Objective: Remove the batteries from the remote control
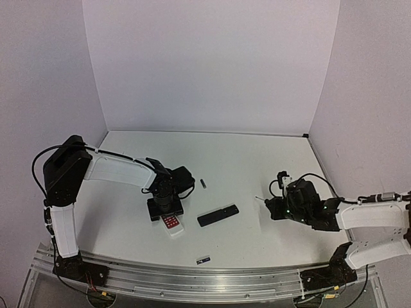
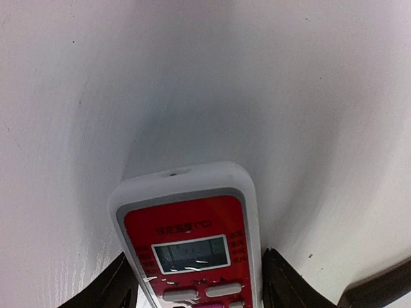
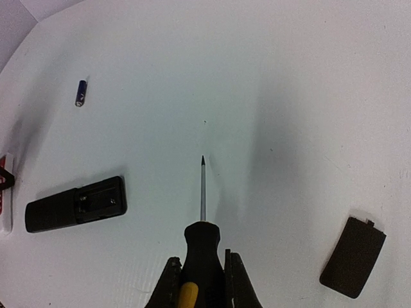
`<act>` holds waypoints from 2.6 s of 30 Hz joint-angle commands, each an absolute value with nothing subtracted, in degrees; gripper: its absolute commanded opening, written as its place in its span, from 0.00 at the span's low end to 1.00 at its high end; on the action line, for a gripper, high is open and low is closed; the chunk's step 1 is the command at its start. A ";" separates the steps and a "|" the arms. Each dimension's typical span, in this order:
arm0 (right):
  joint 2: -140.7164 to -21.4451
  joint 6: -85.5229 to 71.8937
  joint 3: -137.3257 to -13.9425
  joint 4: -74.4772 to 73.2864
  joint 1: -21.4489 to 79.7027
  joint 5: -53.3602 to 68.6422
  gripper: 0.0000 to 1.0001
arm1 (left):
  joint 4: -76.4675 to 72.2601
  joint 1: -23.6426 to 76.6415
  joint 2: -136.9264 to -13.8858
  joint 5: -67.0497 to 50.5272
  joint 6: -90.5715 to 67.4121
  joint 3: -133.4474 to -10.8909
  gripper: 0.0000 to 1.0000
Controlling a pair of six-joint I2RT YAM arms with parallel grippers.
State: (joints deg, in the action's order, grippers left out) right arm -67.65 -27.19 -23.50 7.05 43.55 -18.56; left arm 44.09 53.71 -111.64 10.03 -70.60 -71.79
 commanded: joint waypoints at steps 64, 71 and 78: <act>-85.05 -42.10 -59.45 32.76 53.94 40.81 0.86 | -60.53 53.19 -70.11 -23.89 -40.68 -37.08 0.00; -88.50 -40.61 -62.51 34.82 56.54 40.91 0.81 | -66.25 53.26 -71.56 -26.50 -41.79 -36.59 0.00; -89.37 -39.71 -63.14 36.73 57.74 40.25 0.49 | -67.99 53.26 -72.90 -26.86 -41.98 -36.57 0.00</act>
